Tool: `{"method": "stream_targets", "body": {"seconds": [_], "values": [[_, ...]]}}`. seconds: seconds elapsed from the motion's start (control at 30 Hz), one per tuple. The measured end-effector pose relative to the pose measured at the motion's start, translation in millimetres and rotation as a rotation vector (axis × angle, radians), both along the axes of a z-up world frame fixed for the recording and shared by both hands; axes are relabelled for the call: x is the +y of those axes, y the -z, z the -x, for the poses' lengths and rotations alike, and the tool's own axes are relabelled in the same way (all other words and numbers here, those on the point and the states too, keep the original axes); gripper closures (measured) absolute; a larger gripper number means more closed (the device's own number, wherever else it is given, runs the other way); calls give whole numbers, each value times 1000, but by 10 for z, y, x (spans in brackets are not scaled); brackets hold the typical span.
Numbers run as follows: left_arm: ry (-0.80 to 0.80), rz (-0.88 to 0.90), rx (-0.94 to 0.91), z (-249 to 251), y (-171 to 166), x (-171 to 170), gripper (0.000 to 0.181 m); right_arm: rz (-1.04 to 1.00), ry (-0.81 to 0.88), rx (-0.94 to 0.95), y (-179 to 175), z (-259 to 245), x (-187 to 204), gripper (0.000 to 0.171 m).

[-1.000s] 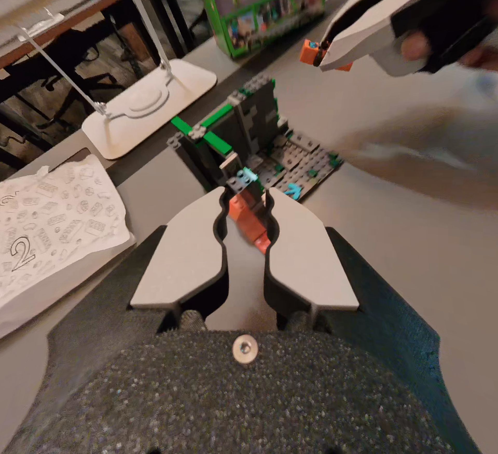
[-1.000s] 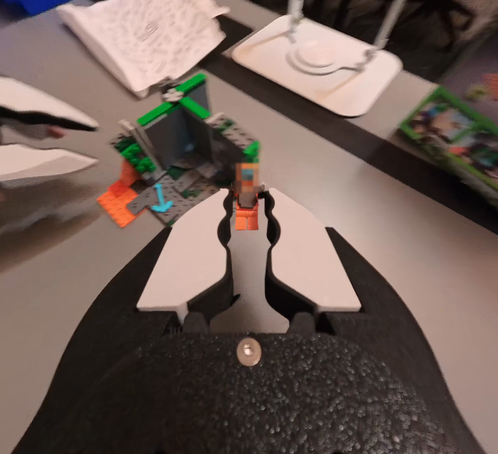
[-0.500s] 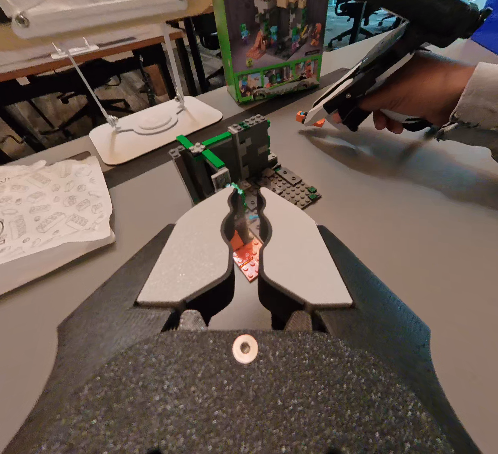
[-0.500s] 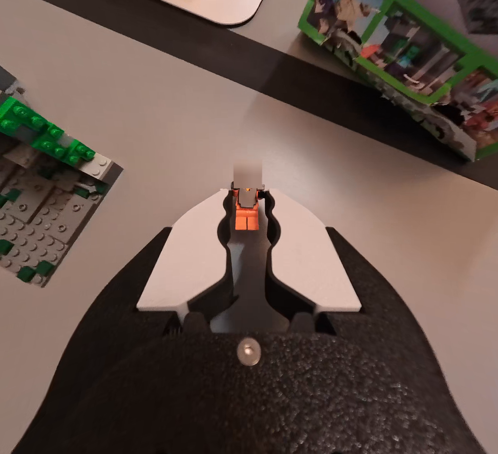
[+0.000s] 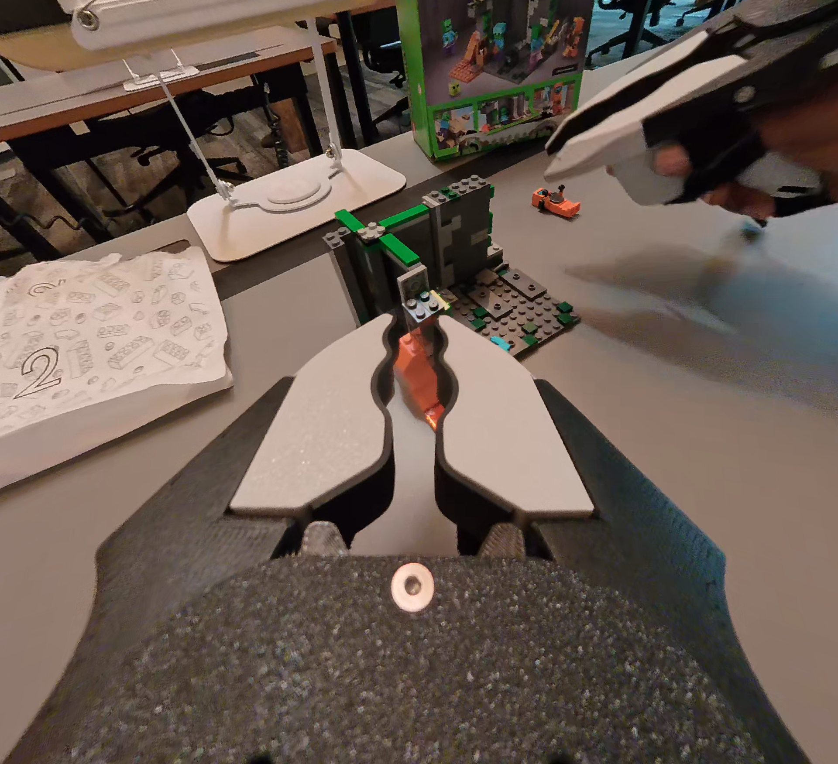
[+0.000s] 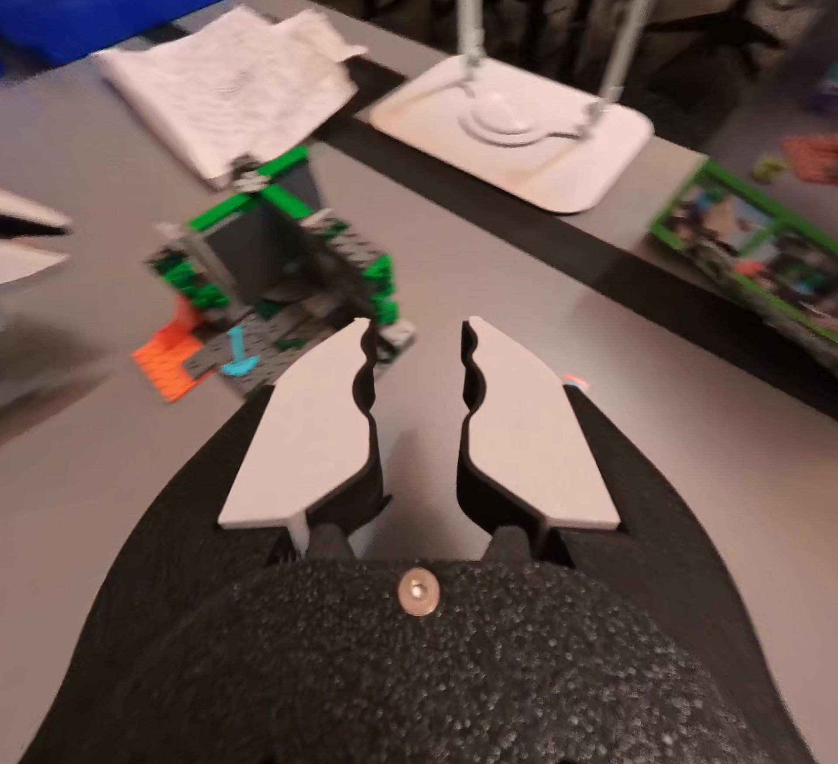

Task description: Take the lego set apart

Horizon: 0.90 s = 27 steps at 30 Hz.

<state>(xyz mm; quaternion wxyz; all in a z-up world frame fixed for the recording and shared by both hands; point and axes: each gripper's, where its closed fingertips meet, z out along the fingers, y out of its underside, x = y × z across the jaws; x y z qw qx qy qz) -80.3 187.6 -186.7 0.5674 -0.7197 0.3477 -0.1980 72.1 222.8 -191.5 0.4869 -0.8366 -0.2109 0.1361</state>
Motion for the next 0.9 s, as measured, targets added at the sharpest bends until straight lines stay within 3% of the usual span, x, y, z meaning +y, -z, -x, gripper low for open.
{"method": "stream_targets", "body": {"seconds": [0.13,0.3,0.7,0.9], "values": [[-10,-22,23,26,17,18,169,21,-171,-86,107,522,-255,139],[-44,-37,39,74,27,43,171,85,-262,-147,388,966,-344,143],[-88,-1,81,113,132,79,174,200,-274,-287,680,1088,-233,150],[-101,1,84,136,139,98,174,286,-314,-261,698,1100,-220,153]]}}
